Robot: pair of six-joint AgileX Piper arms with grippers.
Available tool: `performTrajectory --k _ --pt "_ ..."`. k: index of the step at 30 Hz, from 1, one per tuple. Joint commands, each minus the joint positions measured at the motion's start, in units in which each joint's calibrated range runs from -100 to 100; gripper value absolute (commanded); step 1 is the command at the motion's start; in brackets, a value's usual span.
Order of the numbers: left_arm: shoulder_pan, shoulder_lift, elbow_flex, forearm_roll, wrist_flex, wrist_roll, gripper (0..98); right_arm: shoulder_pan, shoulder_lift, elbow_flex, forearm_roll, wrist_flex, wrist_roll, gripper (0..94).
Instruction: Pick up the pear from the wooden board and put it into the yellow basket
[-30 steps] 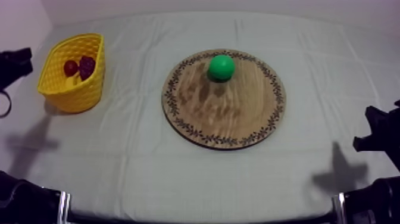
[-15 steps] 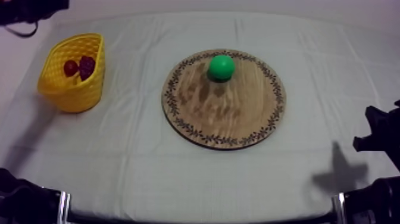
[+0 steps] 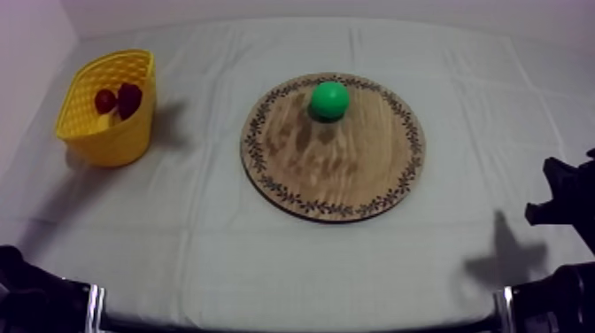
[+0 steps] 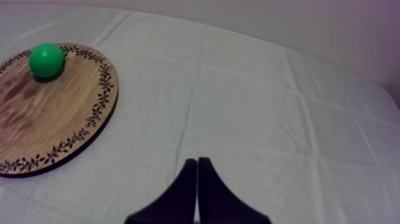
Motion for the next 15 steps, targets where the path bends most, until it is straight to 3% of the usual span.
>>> performTrajectory --k 1,6,10,15 --pt "1.9 4.0 -3.1 -0.15 0.3 0.4 0.0 0.0 0.0 0.0 0.0 0.0 0.0 0.3" --pt "4.6 11.5 -10.7 -0.28 2.3 2.1 0.0 0.0 0.0 0.0 0.0 0.0 0.0 0.3" --pt "6.7 17.9 -18.9 -0.39 7.8 3.9 0.0 0.0 0.0 0.0 0.0 0.0 0.0 0.3" --pt "8.6 25.2 -26.9 -1.13 12.2 8.2 0.0 0.0 0.0 0.0 0.0 0.0 0.0 0.3"
